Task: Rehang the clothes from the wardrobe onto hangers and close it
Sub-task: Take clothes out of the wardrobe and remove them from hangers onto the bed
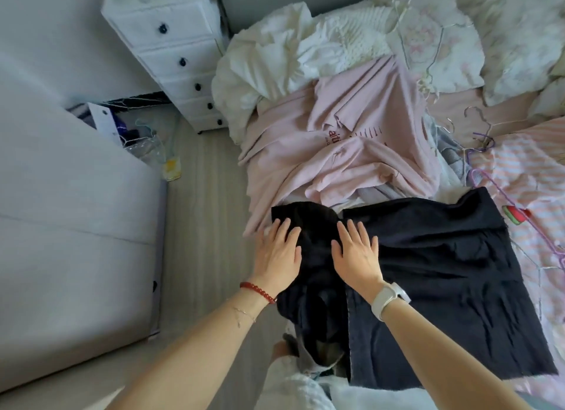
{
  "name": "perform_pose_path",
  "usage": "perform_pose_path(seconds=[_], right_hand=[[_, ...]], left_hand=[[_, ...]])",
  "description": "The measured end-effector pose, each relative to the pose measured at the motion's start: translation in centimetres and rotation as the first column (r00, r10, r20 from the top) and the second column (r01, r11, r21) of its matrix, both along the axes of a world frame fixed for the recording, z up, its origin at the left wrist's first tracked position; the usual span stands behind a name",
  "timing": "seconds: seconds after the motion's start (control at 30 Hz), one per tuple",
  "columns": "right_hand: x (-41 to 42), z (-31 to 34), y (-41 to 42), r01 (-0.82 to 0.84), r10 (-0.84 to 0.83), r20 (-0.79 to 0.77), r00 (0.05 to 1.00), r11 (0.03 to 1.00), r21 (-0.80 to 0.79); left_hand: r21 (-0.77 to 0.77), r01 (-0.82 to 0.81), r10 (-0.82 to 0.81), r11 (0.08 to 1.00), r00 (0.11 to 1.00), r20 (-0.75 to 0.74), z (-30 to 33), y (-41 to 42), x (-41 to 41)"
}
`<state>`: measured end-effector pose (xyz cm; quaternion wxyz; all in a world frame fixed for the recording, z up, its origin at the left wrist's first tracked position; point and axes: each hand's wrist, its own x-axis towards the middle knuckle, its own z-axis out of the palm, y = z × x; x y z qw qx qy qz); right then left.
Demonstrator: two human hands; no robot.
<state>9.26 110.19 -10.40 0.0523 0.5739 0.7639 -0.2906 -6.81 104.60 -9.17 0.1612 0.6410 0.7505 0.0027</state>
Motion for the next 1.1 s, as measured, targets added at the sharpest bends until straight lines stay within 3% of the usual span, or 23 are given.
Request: perform_pose_path(seconds=[0.23, 0.37, 0.53, 0.63, 0.73, 0.83, 0.93, 1.0, 1.1], right_hand=[[-6.8, 4.5, -13.9, -0.291, 0.298, -0.104, 0.949, 0.954, 0.075], [-9.6, 5.1, -24.8, -0.578, 0.583, -0.019, 0.812, 0.809, 0.108], [-15.4, 6.1, -37.1, -0.886, 0.897, 0.023, 0.442, 0.433, 0.167], [-20.6, 8.1, -43.6, -0.939, 0.971, 0.010, 0.239, 0.229, 0.258], [-25.9, 11.3, -49.6, -0.937, 0.996, -0.033, 0.083, 0.089, 0.338], [-31.1, 14.6, -54.8, -0.917, 0.995, -0.097, -0.026, 0.015, 0.399], [-36.2, 18.0, -59.7, -0.909, 0.983, -0.170, -0.075, 0.002, 0.416], [-39.6, 20.5, -62.9, -0.902, 0.964, -0.250, -0.093, 0.025, 0.431], [-44.9, 24.4, -68.0, -0.906, 0.885, -0.439, -0.157, 0.047, 0.420]], left_hand=[[0.184, -0.191, 0.187, 0.964, 0.982, 0.038, 4.2, -21.1, -2.0], [0.228, -0.395, 0.411, 0.890, 0.911, -0.025, 4.6, -34.7, -2.7], [0.243, -0.728, 0.765, 0.641, 0.633, -0.119, 6.6, -50.5, -5.0], [0.292, -0.856, 0.904, 0.427, 0.405, -0.136, 9.4, -58.4, -7.3], [0.378, -0.897, 0.973, 0.229, 0.197, -0.124, 12.7, -65.2, -9.8], [0.474, -0.876, 0.993, 0.082, 0.032, -0.114, 15.8, -70.9, -12.5], [0.553, -0.833, 0.994, -0.027, -0.079, -0.071, 19.3, -75.3, -15.4], [0.613, -0.789, 0.992, -0.036, -0.103, -0.074, 21.9, -77.8, -17.7], [0.721, -0.693, 0.978, 0.027, -0.130, -0.162, 26.1, -81.0, -21.6]])
